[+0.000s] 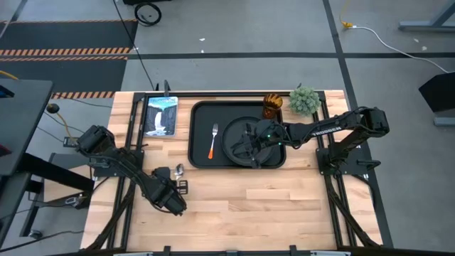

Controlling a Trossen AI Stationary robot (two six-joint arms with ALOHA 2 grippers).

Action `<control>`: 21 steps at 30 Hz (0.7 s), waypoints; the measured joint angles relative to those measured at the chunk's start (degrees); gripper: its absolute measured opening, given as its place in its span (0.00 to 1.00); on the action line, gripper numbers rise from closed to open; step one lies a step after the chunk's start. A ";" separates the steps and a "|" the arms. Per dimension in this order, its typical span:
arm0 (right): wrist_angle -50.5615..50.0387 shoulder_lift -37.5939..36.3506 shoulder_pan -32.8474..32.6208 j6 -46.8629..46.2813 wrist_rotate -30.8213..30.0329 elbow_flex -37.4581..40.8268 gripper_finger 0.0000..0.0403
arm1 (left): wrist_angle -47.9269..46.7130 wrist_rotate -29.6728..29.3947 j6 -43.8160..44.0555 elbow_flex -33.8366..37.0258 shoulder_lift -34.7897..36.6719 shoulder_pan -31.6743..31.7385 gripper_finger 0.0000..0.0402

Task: Pick and place plate/cup/fork/spoon on tray
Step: Put the yellow spoon on the black serving tray to the left of the orange fork

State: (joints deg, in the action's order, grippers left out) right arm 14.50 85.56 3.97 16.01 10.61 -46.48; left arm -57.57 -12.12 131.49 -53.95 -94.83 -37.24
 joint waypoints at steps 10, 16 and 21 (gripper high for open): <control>0.45 0.00 -1.14 0.00 0.00 0.02 0.34 | 4.43 -6.15 -12.65 0.04 -1.36 7.10 0.35; 0.20 0.00 -1.18 0.00 0.00 0.00 0.34 | 5.31 -1.07 -19.26 0.04 -3.53 11.24 0.34; 0.00 0.00 -1.21 0.00 0.00 0.00 0.34 | 5.24 1.26 -19.90 0.04 -3.54 11.70 0.30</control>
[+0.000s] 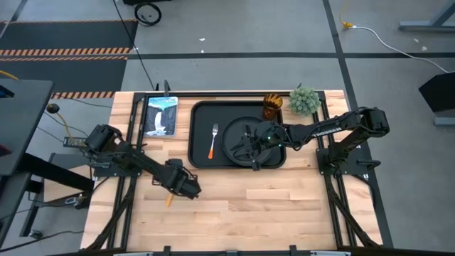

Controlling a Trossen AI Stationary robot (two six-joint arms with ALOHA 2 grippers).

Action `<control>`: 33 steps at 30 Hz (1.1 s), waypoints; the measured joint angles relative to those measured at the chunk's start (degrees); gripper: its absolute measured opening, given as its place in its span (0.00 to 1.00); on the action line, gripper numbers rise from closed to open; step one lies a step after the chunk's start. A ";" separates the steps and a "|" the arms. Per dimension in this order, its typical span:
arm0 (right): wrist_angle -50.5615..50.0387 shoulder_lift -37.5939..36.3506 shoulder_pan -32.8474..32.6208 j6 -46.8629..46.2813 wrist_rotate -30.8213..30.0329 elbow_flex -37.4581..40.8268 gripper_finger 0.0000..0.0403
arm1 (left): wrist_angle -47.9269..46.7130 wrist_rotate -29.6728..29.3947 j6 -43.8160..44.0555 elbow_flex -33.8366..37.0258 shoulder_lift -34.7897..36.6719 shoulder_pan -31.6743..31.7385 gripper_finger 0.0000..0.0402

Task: Pick and place plate/cup/fork/spoon on tray
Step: Put the yellow spoon on the black serving tray to the left of the orange fork

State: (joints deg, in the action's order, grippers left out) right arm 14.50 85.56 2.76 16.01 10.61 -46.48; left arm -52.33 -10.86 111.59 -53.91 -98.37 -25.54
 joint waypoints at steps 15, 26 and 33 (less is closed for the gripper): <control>0.06 0.00 -0.02 0.00 0.00 0.01 0.34 | 6.18 3.05 -0.90 3.17 0.46 -0.17 0.13; 0.08 0.00 -0.02 0.02 0.00 0.00 0.34 | 2.81 2.43 -1.12 3.56 5.08 0.13 0.10; 0.78 0.00 -0.02 0.20 0.00 0.02 0.34 | -2.62 -3.99 0.03 3.45 10.64 1.96 0.09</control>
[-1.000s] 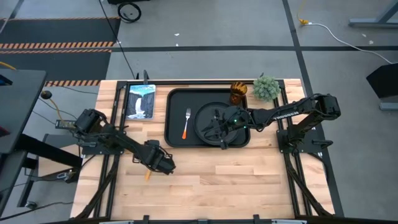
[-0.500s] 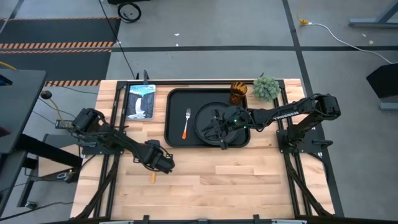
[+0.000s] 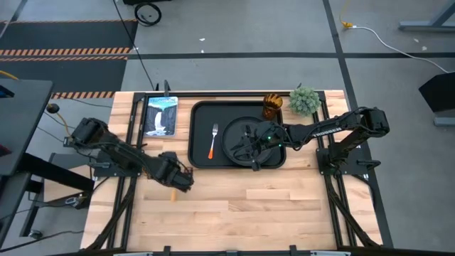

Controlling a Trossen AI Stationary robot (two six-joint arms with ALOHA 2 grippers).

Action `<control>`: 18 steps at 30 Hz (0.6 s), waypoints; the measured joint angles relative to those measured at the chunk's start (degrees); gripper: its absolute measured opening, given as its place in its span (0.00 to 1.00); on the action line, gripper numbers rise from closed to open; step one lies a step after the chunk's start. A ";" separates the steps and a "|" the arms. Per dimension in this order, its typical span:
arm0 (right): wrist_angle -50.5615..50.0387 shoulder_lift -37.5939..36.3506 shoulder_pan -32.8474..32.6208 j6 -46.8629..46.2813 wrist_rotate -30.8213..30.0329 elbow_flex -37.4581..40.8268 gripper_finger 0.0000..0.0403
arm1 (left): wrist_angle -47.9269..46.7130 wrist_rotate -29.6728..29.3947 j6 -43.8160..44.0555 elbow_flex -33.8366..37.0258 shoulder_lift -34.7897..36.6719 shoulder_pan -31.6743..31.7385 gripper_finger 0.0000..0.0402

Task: Pick and place plate/cup/fork/spoon on tray
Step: Put the yellow spoon on the black serving tray to the left of the orange fork

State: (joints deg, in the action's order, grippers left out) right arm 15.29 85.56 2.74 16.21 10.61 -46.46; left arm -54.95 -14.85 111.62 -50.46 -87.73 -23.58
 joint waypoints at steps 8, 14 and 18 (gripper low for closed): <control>2.21 0.00 0.00 0.00 0.00 -0.02 0.34 | 4.64 -10.80 -12.30 -0.04 1.84 11.92 0.09; 1.98 0.00 0.00 0.37 0.00 -0.02 0.34 | 20.20 -11.58 -31.54 -0.09 1.84 23.50 0.09; 1.55 0.00 0.00 0.43 0.00 -0.02 0.34 | 27.41 -9.77 -39.28 -0.12 1.18 29.36 0.10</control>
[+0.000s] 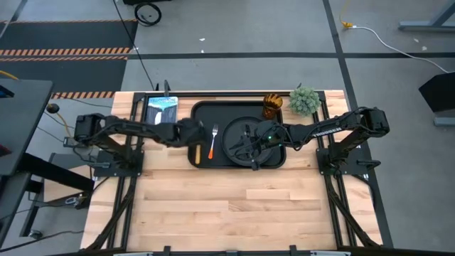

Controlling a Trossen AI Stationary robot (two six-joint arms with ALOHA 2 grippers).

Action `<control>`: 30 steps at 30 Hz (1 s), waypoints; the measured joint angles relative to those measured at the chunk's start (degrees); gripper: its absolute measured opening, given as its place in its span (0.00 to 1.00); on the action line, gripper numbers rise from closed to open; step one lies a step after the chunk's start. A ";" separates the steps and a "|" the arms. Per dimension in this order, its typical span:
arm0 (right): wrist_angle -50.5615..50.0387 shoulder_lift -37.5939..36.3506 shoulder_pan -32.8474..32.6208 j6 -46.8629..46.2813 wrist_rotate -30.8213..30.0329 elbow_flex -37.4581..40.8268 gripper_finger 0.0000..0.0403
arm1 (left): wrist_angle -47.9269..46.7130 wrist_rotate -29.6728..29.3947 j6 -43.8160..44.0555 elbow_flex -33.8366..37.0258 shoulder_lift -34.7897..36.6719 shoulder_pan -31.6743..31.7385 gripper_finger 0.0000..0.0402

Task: Pick and place plate/cup/fork/spoon on tray
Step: Put the yellow spoon on the black serving tray to the left of the orange fork

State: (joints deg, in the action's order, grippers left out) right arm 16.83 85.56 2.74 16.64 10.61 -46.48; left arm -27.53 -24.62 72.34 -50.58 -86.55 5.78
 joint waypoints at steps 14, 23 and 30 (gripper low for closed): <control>0.30 0.00 0.00 0.02 0.02 0.00 0.34 | 7.84 5.37 -7.53 -0.02 -7.28 9.15 0.10; -0.28 0.00 0.00 0.02 0.02 0.00 0.34 | 8.18 7.12 -7.59 -0.03 -9.98 10.58 0.10; -0.36 0.00 0.00 0.02 0.01 0.00 0.34 | 8.60 6.97 -7.50 -0.03 -9.98 10.56 0.15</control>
State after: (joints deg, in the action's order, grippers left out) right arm 16.48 85.56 2.74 16.67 10.63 -46.48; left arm -18.94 -17.65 64.84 -50.61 -96.53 16.34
